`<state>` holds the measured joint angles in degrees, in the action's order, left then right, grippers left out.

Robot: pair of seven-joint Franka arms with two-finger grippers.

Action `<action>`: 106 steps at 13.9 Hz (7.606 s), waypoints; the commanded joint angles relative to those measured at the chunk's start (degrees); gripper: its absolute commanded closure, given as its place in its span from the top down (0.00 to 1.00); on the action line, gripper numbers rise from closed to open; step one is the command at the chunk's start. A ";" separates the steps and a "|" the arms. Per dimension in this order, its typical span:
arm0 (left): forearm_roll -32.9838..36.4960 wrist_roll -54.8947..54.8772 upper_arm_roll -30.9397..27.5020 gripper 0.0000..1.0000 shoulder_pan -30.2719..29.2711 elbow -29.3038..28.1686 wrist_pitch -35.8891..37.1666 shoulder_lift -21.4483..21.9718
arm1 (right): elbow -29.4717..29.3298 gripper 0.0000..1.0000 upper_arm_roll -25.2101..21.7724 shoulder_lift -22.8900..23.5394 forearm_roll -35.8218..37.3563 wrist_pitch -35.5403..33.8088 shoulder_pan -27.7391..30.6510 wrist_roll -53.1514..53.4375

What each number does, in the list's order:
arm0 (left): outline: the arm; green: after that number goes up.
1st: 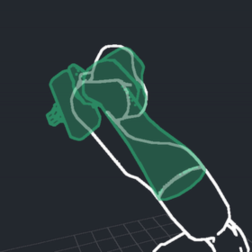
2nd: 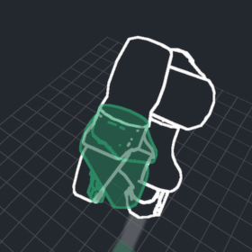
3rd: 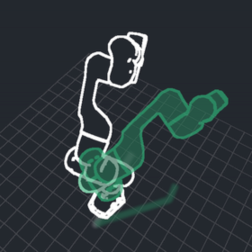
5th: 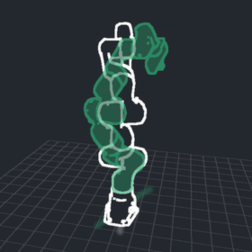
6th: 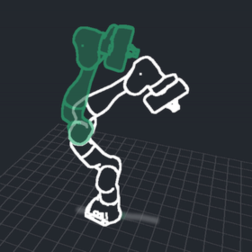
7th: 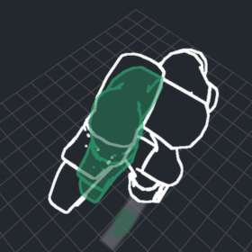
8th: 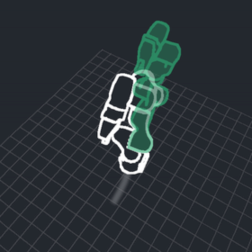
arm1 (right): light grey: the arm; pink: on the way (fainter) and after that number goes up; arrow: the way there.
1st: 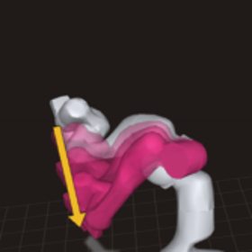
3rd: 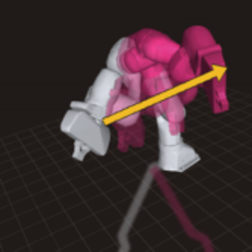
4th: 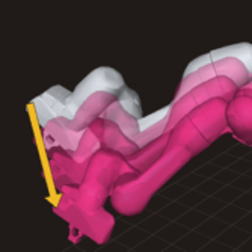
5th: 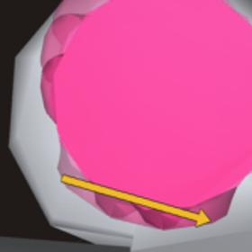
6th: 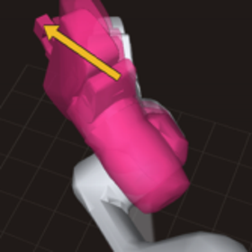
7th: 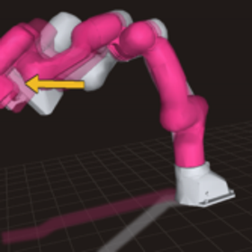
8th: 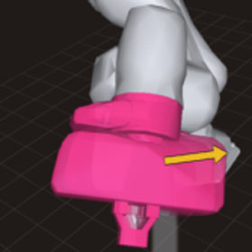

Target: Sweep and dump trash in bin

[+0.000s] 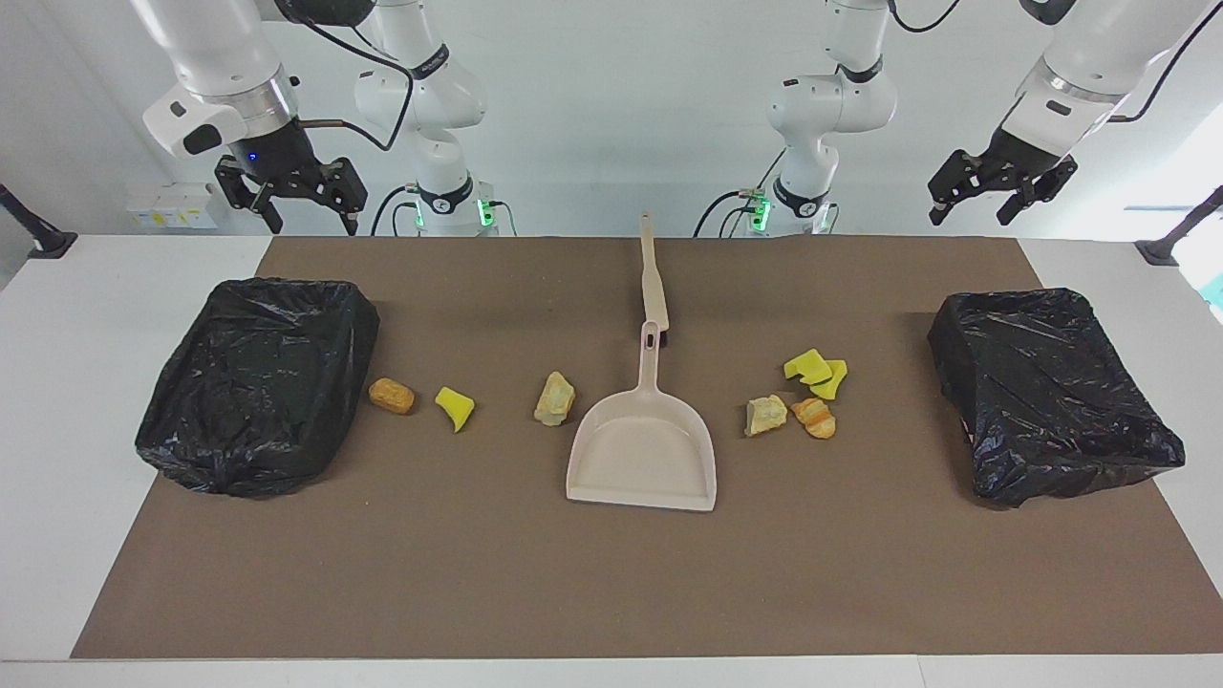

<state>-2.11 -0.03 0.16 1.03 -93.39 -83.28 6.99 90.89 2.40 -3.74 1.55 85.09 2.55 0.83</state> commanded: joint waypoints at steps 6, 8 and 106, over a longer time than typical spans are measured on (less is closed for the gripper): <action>0.00 0.65 0.28 1.00 0.64 -3.54 -0.56 2.15 | 0.78 1.00 0.06 -0.83 -0.85 -0.28 0.35 -1.44; 0.00 0.65 0.28 1.00 0.91 -4.69 -1.35 2.76 | 0.78 1.00 0.06 -0.83 -0.76 -0.28 0.35 -1.44; 2.02 4.78 -0.34 0.00 1.26 -26.84 -22.00 -2.15 | 9.92 0.50 1.29 25.88 5.92 43.14 -38.67 48.74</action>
<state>-0.92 5.18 -0.76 3.40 -120.95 -104.16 6.00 100.66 3.37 22.59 5.94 127.17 -36.40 49.34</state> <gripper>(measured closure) 0.740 0.458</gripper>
